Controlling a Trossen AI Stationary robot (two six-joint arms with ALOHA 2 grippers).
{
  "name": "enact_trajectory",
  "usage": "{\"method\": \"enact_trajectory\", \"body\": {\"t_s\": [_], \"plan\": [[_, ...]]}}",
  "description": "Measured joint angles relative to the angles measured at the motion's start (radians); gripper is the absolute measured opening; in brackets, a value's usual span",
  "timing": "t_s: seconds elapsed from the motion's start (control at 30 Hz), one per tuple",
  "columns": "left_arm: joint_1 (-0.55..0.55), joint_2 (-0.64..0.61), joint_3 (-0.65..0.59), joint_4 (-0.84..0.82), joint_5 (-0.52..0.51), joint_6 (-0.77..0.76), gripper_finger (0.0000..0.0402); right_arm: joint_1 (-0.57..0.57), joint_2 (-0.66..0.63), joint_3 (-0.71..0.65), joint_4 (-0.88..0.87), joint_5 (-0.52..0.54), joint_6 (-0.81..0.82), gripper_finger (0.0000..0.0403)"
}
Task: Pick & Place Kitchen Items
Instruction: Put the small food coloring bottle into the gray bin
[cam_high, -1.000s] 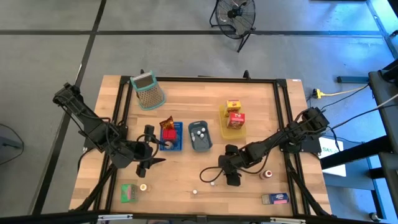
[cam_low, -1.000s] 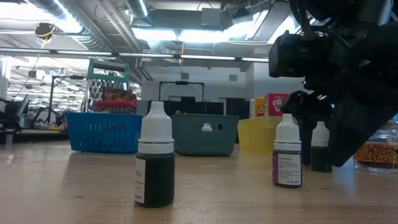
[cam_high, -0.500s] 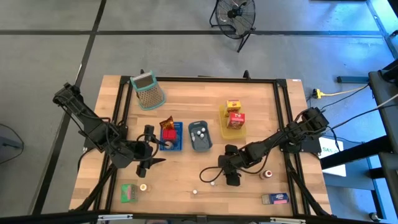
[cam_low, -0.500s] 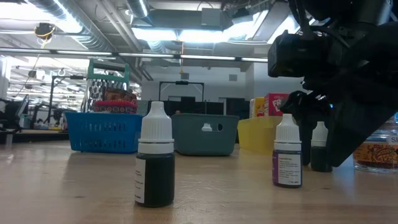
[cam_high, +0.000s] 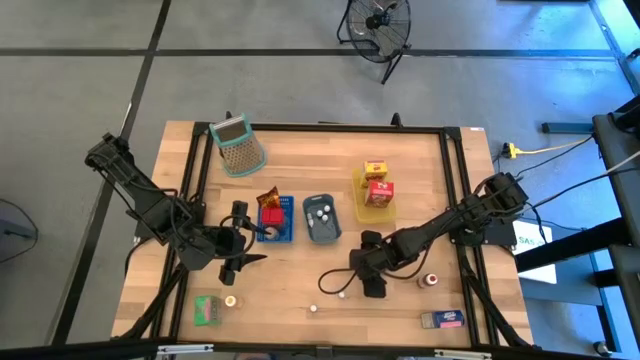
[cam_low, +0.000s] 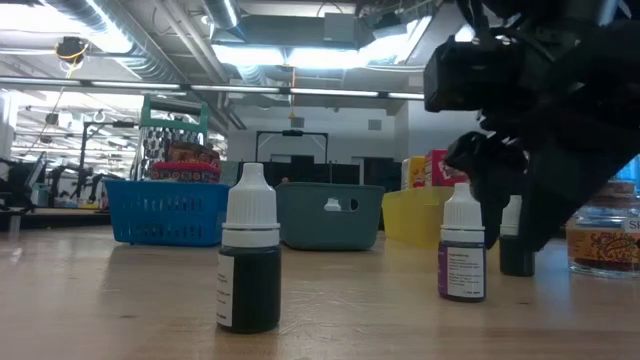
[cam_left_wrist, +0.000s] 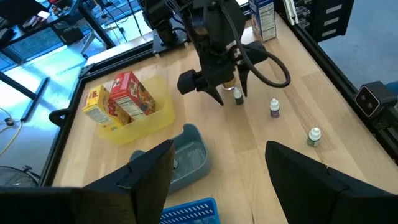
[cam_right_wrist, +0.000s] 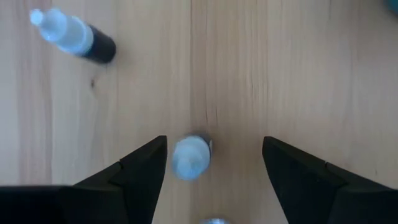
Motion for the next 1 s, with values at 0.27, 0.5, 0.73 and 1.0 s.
{"method": "enact_trajectory", "body": {"t_s": [0.27, 0.5, 0.73, 1.0], "plan": [[0.000, 0.000, 0.000, 0.000, 0.000, 0.000, 0.0249, 0.000, 0.000, 0.019, -0.017, 0.000, 0.002, 0.0268], [0.000, 0.000, 0.000, -0.001, 0.000, 0.000, 0.0249, 0.003, -0.001, 0.019, -0.017, -0.001, 0.020, 0.0262], [0.000, 0.000, 0.000, -0.001, 0.000, 0.010, 0.0249, 0.003, -0.002, 0.019, -0.039, -0.004, 0.030, 0.0226], [0.000, 0.000, 0.000, -0.001, 0.017, 0.011, 0.0249, 0.003, -0.002, 0.019, -0.040, -0.004, 0.030, 0.0187]]}}
